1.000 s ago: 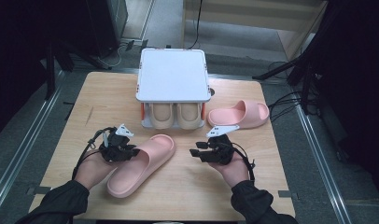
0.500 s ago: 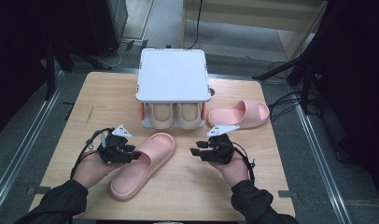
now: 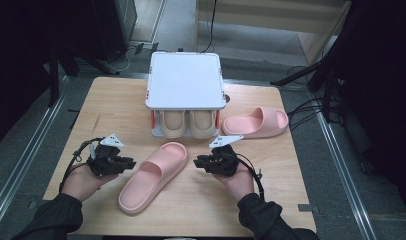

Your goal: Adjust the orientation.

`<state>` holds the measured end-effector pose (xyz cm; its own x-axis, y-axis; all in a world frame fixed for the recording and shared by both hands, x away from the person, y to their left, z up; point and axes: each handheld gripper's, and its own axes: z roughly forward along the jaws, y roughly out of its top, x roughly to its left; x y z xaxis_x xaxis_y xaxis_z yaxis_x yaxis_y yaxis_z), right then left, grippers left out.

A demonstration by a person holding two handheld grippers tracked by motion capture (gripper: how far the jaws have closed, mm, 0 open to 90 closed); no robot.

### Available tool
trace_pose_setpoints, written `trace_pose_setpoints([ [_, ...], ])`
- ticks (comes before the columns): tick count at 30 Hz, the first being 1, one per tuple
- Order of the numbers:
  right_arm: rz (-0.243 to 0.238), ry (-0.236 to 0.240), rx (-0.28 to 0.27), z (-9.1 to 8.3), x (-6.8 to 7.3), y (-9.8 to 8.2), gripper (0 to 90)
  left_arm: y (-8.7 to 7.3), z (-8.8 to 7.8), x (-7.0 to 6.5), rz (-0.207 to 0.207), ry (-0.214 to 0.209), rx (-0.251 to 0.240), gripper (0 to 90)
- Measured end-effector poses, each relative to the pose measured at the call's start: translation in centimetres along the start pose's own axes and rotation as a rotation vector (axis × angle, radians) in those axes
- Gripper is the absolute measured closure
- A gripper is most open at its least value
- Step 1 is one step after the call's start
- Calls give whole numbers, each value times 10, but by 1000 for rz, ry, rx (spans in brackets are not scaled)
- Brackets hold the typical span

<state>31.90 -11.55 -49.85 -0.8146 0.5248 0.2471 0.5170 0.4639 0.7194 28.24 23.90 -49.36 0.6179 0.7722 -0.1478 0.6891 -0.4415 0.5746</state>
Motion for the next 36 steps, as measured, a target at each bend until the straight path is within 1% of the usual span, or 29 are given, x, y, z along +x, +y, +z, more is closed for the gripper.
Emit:
trace_pose_setpoints([
  [2,2,11,7,7,3,1,755,-1,7,3,-17,-12,15,762],
  [3,-1,15,11,11,4,1,758,-2,9,3,-13,-16,25,762],
  [4,-2,19,14,14,6,1,760,-1,12,2,-1,-13,26,762],
  [5,-2,23,18,18,7,0,762,-1,13,1,8,-21,25,763],
  [6,-5,25,24,21,8,0,763,-1,14,0,6,-27,25,762],
  [8,-21,22,35,27,10,1,762,0,16,-2,8,-41,25,762],
  [9,-29,21,40,30,11,1,763,0,16,-4,13,-37,25,770],
  [11,-31,13,44,35,12,1,762,-1,15,-7,8,-52,29,769],
  [12,-35,11,48,37,13,2,762,-1,14,-8,14,-57,30,766],
  [13,-35,4,49,39,14,2,762,-2,13,-10,14,-63,22,767],
  [14,-40,1,49,40,15,2,762,-2,12,-12,23,-69,26,766],
  [16,-53,-8,46,42,15,3,760,-3,12,-16,24,-81,30,766],
  [17,-55,-14,43,43,15,3,760,-4,12,-18,31,-86,33,767],
  [19,-44,-18,39,43,14,4,758,-6,12,-22,42,-98,41,767],
  [21,-37,-15,40,45,12,5,758,-6,13,-24,53,-102,46,762],
  [24,-40,-17,40,46,10,6,758,-6,14,-26,57,-112,50,758],
  [26,-32,-14,44,47,10,7,758,-7,14,-26,53,-124,55,748],
  [28,-36,-13,46,48,9,8,756,-7,15,-27,55,-137,58,735],
  [30,-42,-16,48,49,10,7,756,-8,15,-28,67,-128,51,716],
  [32,-45,-21,48,48,11,8,754,-7,12,-25,63,-121,32,697],
  [33,-54,-28,42,47,11,8,753,-7,10,-23,60,-117,21,685],
  [35,-52,-39,29,42,11,9,752,-6,6,-19,39,-111,-5,670],
  [36,-44,-39,13,37,10,9,752,-6,5,-16,34,-107,-16,656],
])
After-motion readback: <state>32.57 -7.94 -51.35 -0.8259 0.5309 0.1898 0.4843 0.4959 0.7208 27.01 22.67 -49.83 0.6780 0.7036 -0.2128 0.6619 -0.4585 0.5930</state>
